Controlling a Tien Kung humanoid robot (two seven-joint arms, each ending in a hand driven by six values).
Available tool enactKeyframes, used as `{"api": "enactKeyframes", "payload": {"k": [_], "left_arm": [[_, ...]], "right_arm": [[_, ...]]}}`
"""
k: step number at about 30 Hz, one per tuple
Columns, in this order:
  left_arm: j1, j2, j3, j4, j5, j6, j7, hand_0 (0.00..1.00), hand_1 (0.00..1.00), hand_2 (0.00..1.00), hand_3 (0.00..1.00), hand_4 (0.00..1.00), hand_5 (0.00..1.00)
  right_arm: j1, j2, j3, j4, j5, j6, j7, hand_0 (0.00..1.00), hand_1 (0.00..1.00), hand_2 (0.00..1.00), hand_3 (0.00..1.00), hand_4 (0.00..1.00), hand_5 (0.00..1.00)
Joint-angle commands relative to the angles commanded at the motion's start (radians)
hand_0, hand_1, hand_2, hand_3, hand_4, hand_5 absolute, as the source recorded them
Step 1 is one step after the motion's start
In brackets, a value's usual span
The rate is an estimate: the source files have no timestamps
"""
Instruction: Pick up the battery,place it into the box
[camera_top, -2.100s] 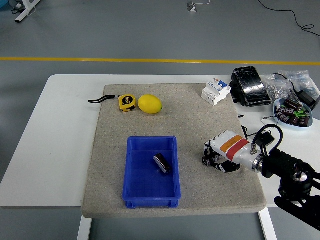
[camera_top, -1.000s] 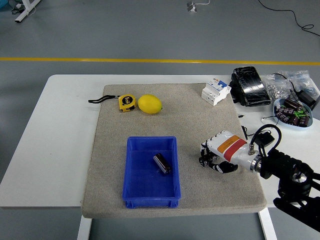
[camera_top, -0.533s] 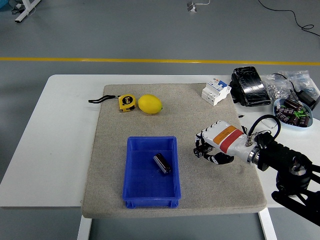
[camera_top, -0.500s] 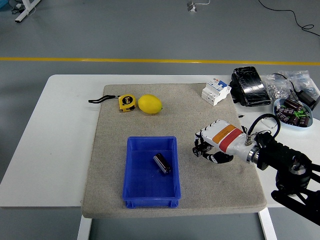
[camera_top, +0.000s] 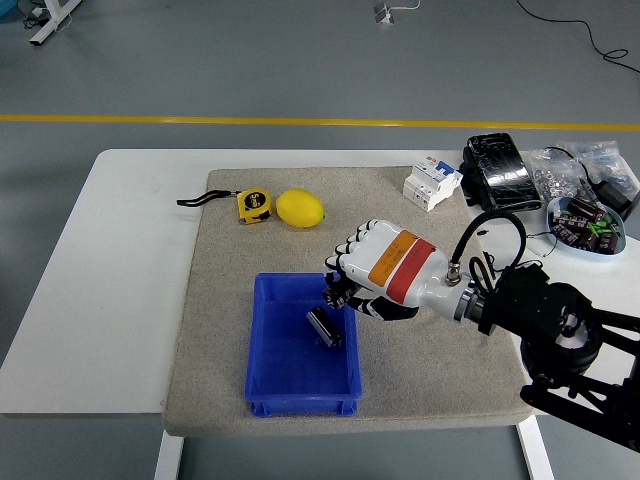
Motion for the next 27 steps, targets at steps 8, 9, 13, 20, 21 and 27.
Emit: {"api": "enactKeyframes", "payload": {"k": [8, 9, 13, 20, 21, 27], "left_arm": [[-0.001, 0.003, -0.002, -0.001, 0.006, -0.006, 0.002, 0.704, 0.604, 0.680, 0.677, 0.728, 0.667], [-0.001, 0.004, -0.002, -0.001, 0.006, -0.007, 0.002, 0.704, 0.604, 0.680, 0.677, 0.728, 0.667], [-0.001, 0.004, 0.002, -0.001, 0.000, -0.005, 0.002, 0.704, 0.604, 0.680, 0.677, 0.728, 0.667], [-0.003, 0.005, 0.005, -0.002, -0.001, -0.005, 0.003, 0.701, 0.601, 0.679, 0.675, 0.730, 0.667], [-0.003, 0.005, 0.004, -0.002, 0.001, -0.005, 0.003, 0.700, 0.600, 0.679, 0.675, 0.730, 0.664], [0.003, 0.005, -0.005, -0.002, 0.012, -0.005, 0.003, 0.699, 0.597, 0.678, 0.674, 0.730, 0.664]], "right_arm": [[0.069, 0.036, -0.113, 0.014, -0.022, 0.015, -0.018, 0.451, 0.433, 0.503, 0.497, 0.724, 0.081], [0.076, 0.042, -0.123, 0.009, -0.024, 0.019, -0.019, 0.451, 0.433, 0.503, 0.497, 0.724, 0.081], [0.091, 0.061, -0.145, -0.002, -0.020, 0.018, -0.018, 0.451, 0.433, 0.503, 0.497, 0.724, 0.081], [0.103, 0.078, -0.145, 0.002, -0.017, 0.022, -0.020, 0.370, 0.437, 0.557, 0.755, 0.757, 0.105], [0.104, 0.079, -0.145, 0.002, -0.016, 0.023, -0.020, 0.356, 0.448, 0.648, 0.890, 0.808, 0.126], [0.102, 0.085, -0.149, -0.003, -0.012, 0.029, -0.017, 0.353, 0.451, 0.719, 0.908, 0.829, 0.138]]}}
